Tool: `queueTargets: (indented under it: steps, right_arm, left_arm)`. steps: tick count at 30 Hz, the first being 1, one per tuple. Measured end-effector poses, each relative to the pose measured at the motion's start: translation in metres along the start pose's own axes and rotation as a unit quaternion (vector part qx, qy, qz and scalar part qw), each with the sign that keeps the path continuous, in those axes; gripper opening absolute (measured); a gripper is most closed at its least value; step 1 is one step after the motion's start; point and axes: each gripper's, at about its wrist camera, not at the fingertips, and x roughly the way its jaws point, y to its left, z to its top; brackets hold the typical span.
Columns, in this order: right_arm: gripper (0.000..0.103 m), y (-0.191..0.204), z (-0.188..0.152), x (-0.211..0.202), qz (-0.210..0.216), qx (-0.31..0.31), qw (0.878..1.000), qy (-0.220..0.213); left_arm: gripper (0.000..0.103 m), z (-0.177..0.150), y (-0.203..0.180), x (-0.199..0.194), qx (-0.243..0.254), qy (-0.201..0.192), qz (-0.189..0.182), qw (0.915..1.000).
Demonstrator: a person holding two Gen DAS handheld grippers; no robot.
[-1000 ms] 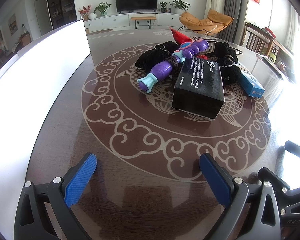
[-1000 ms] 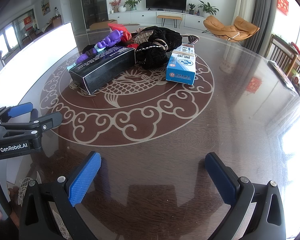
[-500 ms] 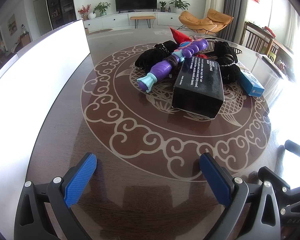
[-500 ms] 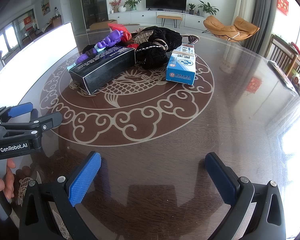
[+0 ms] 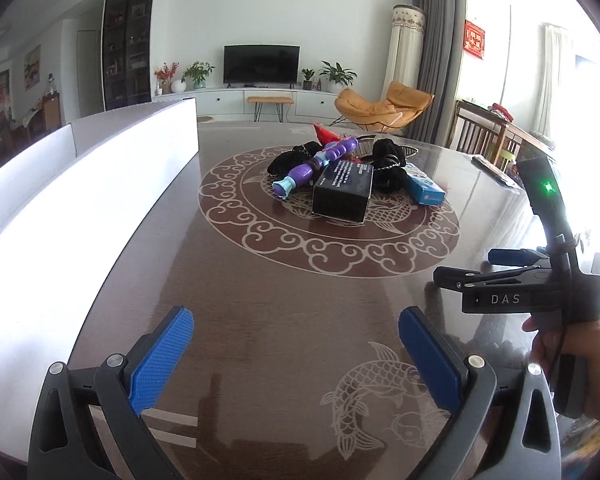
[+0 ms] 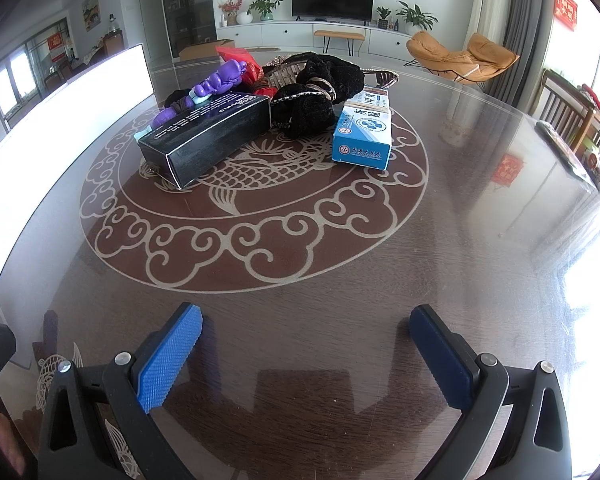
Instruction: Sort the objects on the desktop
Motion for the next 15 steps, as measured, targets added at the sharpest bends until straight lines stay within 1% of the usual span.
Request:
queueTargets:
  steps: [3, 5, 10, 15]
  right_arm:
    - [0.103, 0.0, 0.0, 0.0, 0.0, 0.0, 1.0, 0.0]
    - [0.103, 0.0, 0.0, 0.0, 0.0, 0.0, 1.0, 0.0]
    - [0.103, 0.0, 0.0, 0.0, 0.0, 0.0, 1.0, 0.0]
    - [0.103, 0.0, 0.0, 0.0, 0.0, 0.0, 1.0, 0.0]
  left_arm:
    - [0.103, 0.004, 0.008, -0.003, 0.006, -0.008, 0.028, 0.9996]
    - [0.103, 0.003, 0.015, -0.001, 0.001, -0.003, 0.037, 0.9993]
    - [0.103, 0.002, 0.029, 0.002, -0.02, 0.006, 0.042, 0.9989]
    - [0.103, -0.001, 0.036, 0.009, -0.041, 0.022, 0.031, 0.9984]
